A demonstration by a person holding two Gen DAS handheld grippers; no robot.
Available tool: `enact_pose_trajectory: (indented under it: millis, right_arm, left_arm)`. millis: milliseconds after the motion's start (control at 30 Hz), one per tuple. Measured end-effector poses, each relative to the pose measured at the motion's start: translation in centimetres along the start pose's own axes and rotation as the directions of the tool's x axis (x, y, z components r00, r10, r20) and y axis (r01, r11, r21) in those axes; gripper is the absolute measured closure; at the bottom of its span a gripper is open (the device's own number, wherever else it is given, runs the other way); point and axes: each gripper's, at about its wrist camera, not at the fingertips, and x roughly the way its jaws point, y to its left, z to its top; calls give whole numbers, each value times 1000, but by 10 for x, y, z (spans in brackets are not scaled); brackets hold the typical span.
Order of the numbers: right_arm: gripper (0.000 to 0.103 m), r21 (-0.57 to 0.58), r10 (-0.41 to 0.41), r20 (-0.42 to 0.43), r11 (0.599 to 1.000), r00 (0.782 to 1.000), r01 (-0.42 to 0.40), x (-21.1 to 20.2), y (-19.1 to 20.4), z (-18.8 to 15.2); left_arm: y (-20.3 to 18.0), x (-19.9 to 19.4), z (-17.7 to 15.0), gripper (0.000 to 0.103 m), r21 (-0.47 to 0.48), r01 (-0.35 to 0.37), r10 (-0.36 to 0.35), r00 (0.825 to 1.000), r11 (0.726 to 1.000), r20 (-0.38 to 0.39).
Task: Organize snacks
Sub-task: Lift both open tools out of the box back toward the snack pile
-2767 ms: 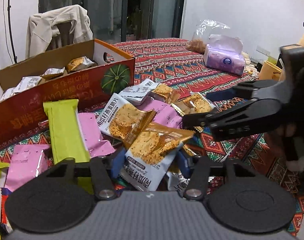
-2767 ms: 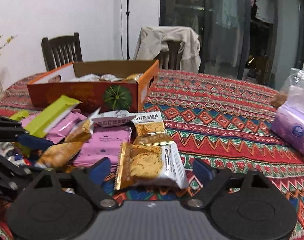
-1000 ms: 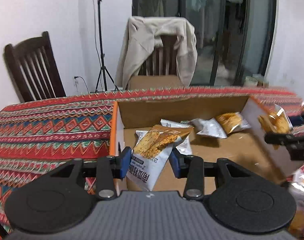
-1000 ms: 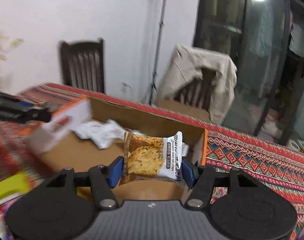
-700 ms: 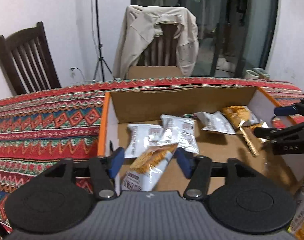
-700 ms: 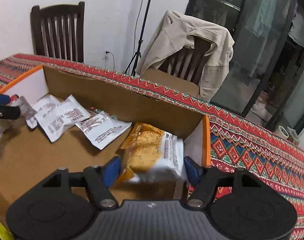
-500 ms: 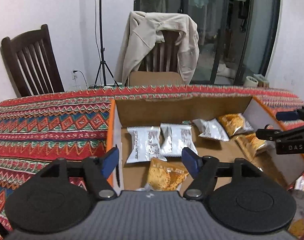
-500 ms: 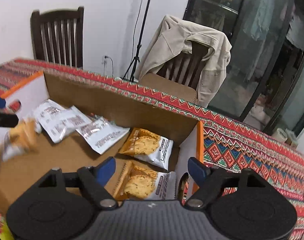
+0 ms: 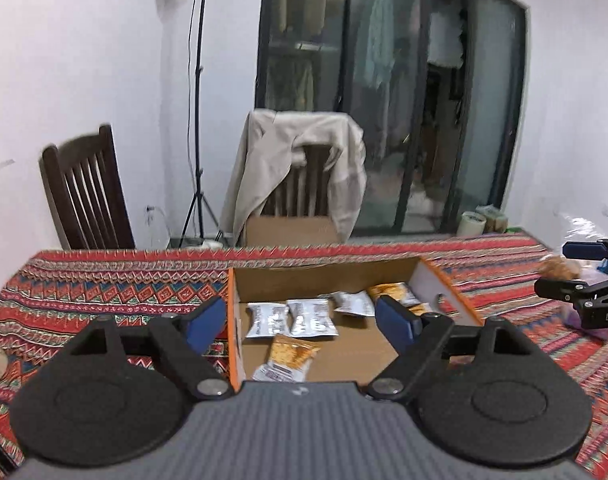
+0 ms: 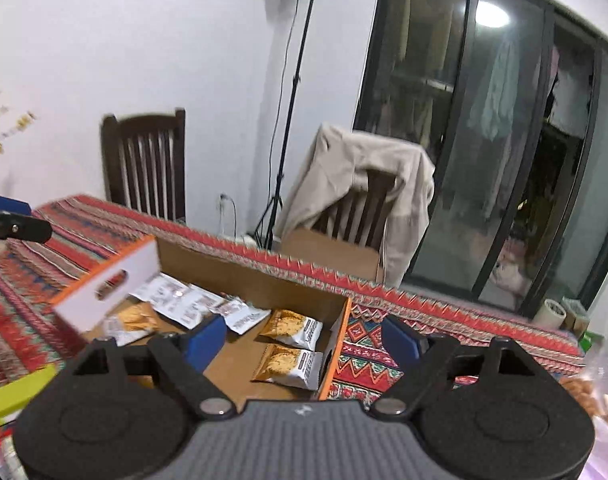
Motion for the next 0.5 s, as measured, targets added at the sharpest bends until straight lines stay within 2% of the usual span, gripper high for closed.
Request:
enact_pose_trajectory:
  millis: [100,233,367,500]
  right_arm:
    - [17,-12,9,54,1000,999,-8,-52,6,-9]
    - [12,-24,22,117,1000,993,-19,-117,17,-32]
    - [9,-5,43,160,999,986,-43,-176,28,-70]
    - [8,12,58,181,998,982,-61,-216,41,-113]
  left_arm:
    - [-13,-47,-15,13,2,29,-29,998,1000,53]
    - [-40,-105,-48,6,14,32,-34,992,999,120]
    - [-66,-154,-91,3,23,37,-40,985,999,170]
    - [-84,-189,-135,0,10,40,-41,981,999,190]
